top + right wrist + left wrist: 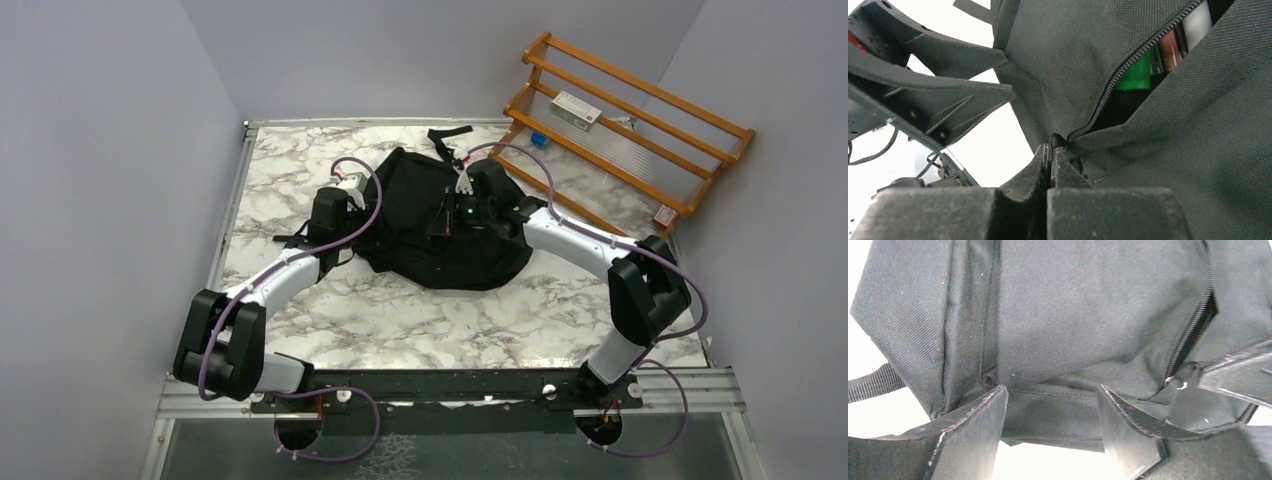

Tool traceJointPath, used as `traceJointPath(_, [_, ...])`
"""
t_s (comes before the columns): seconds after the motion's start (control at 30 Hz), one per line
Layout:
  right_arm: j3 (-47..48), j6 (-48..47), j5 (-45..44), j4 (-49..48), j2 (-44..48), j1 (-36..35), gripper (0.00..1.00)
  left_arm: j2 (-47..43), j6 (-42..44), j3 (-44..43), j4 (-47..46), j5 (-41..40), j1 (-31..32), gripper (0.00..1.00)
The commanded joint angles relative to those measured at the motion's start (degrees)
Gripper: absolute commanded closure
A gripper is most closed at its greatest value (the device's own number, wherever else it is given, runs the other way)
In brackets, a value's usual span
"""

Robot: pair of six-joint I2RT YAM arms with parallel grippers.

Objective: Pack the student bag
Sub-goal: Zip the student bag at the center of the board.

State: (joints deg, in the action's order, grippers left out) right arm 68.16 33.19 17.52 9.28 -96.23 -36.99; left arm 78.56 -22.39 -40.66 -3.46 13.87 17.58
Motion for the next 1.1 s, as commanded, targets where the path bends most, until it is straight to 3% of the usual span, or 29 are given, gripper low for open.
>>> traceJointPath(0.0, [2.95,2.13,1.57,-4.09,-1.74,0.36,0.99,-3.17,2.81,0.98,-4.2,5.3,-0.41,0.29])
traceJointPath(0.17, [4.33,3.54,1.03,-3.76,-2.91,0.85,0.99,-6.2,4.05,3.22,-10.32,8.81,2.58,0.25])
traceJointPath(0.37, [3.74,6.98,-1.03,-5.11,-2.46,1.56,0.99,-8.65,7.98,6.08,-15.88,5.97,10.12,0.25])
traceJointPath(0.6, [3.18,9.36,-0.77,-7.12,-2.65,2.42,0.99,-10.52,15.3,9.4,-21.54,4.17,12.99,0.25])
traceJointPath(1.07, [2.5,11.28,1.78,-8.81,-3.43,4.11,1.0,-3.46,14.63,6.79,-26.83,-2.46,17.27,0.33])
